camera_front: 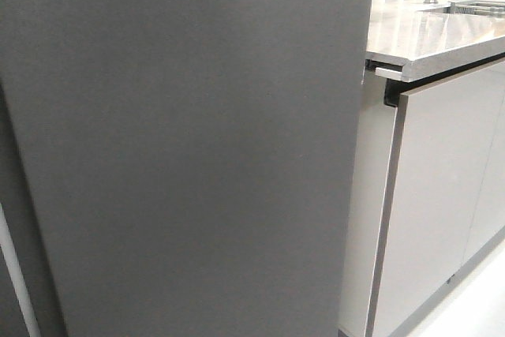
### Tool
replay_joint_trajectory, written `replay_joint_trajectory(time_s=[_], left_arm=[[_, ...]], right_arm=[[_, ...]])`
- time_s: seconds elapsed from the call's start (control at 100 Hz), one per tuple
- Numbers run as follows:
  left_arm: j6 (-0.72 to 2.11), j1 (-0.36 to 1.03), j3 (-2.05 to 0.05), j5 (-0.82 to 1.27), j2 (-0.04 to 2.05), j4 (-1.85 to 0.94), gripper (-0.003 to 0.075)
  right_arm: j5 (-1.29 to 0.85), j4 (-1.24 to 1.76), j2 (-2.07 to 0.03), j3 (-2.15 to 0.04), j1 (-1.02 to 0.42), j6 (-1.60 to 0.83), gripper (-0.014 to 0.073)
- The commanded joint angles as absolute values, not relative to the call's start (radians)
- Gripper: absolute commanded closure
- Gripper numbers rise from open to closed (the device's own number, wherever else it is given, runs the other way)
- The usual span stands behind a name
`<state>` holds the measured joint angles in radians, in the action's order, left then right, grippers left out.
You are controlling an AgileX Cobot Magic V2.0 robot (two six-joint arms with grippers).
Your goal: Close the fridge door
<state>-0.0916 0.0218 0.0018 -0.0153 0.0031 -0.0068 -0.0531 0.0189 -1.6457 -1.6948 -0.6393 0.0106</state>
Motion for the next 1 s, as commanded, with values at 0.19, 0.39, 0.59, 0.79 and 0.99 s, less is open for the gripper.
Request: replay_joint_trajectory(time_s=[0.19, 0.39, 0.59, 0.79, 0.99], left_arm=[[-0.095, 0.020, 0.030, -0.092, 0.022, -0.008, 0.0741], [-0.095, 0.020, 0.030, -0.092, 0.022, -0.008, 0.0741], [-0.095, 0.020, 0.030, -0.092, 0.022, -0.008, 0.0741], [-0.095, 0.020, 0.030, -0.092, 0.022, -0.008, 0.0741], [-0.095, 0.020, 0.030, -0.092, 0.022, -0.008, 0.0741]], right_arm=[[0.036, -0.024, -1.359, -1.444, -0.498, 0.000, 0.0670], [0.052, -0.036, -1.095, -1.149, -0.384, 0.000, 0.0670], [0.065, -0.037, -0.795, -0.845, -0.278, 0.000, 0.0670], [0.066, -0.038, -0.555, -0.568, -0.142, 0.000, 0.0670], [0.066, -0.038, -0.319, -0.313, -0.069, 0.000, 0.0670]])
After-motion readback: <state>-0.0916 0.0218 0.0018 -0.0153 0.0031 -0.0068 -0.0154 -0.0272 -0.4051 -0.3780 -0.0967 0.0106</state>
